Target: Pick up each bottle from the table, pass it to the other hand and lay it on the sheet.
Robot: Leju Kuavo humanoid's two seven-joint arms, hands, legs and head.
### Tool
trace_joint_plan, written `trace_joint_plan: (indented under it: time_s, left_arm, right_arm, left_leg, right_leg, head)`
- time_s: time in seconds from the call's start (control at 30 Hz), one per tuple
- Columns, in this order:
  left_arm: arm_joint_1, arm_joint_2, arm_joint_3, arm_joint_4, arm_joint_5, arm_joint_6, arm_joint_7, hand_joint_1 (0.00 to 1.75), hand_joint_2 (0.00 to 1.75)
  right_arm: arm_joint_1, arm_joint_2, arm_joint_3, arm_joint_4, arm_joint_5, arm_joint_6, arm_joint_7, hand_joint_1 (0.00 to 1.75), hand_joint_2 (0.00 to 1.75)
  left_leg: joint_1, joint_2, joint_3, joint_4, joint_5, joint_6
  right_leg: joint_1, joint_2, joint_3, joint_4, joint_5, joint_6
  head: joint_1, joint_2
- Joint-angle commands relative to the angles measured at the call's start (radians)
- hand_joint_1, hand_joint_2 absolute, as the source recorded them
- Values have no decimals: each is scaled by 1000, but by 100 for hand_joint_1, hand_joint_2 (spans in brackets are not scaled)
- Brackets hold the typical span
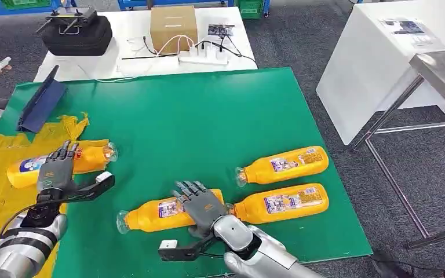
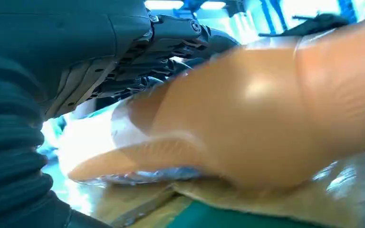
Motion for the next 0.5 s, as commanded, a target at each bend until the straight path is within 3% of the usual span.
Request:
trace_joint_plan:
  time_s: [0.03, 0.1, 0.13, 0.33, 0.5]
  left_arm:
    - [-28, -44, 57, 46, 54, 12, -51, 0, 175]
    - [-23, -59, 69, 18, 106, 17, -108, 0, 175]
    - [-17, -73, 68, -11, 121, 9, -117, 0, 175]
    - [143, -118, 61, -415, 404, -58, -229, 0, 175]
    - [173, -120, 63, -501, 442, -58, -225, 0, 175]
  right_arm:
    - [-5, -5, -2, 99, -4, 12, 1, 134, 175]
    - [0, -6, -12, 96, -8, 8, 0, 168, 175]
    - [4, -7, -16, 95, -8, 2, 3, 175, 175]
    - [35, -2, -69, 71, 37, -40, 30, 175, 175]
    - [42, -1, -81, 65, 49, -47, 35, 175, 175]
  left_leg:
    - [0, -1, 2, -1, 0, 1]
    - [0, -2, 5, 0, -1, 1]
    - [0, -2, 4, 0, 0, 1]
    - [-1, -6, 5, -1, 0, 1]
    - [-1, -3, 4, 0, -1, 1]
  right_leg:
    - [0, -1, 3, -1, 0, -1]
    - [1, -2, 6, -1, -1, -3]
    - [1, -2, 5, -1, -1, -2]
    - [0, -4, -3, -2, -2, -3]
    - [0, -2, 7, -1, -2, -1]
  head:
    - [0, 0]
    - [0, 0]
    - [0, 0]
    - [0, 0]
    - [0, 0]
